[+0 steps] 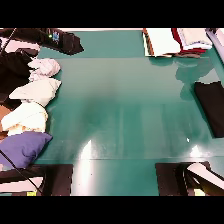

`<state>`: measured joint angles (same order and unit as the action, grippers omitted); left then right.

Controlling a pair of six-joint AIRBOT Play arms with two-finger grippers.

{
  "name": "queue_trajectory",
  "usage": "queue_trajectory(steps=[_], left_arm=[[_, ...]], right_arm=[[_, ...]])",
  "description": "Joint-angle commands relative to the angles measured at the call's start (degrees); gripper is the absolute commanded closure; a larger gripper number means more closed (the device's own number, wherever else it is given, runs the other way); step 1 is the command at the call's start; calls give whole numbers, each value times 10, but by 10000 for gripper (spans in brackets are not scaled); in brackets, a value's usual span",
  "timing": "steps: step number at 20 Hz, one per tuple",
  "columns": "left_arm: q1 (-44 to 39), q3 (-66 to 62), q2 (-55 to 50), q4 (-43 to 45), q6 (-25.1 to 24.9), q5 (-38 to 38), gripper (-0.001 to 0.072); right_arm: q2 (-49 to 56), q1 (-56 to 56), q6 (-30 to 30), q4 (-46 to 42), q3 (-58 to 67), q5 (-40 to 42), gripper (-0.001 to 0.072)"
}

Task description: Fold the shirts.

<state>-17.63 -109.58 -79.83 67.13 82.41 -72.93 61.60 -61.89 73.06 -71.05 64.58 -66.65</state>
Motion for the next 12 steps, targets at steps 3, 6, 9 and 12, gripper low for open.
queue_trajectory(steps=[3,6,9,12], left_arm=[[0,0,0,0,-3,8,681],[0,0,0,-1,-3,-2,681],[0,0,0,-1,-3,5,682],[0,0,0,-1,-3,5,681]], right_arm=[[-56,128,4,220,30,-18,264],[-89,263,4,214,30,-4,264],[-104,382,4,214,30,13,266],[-105,472,3,214,30,11,515]])
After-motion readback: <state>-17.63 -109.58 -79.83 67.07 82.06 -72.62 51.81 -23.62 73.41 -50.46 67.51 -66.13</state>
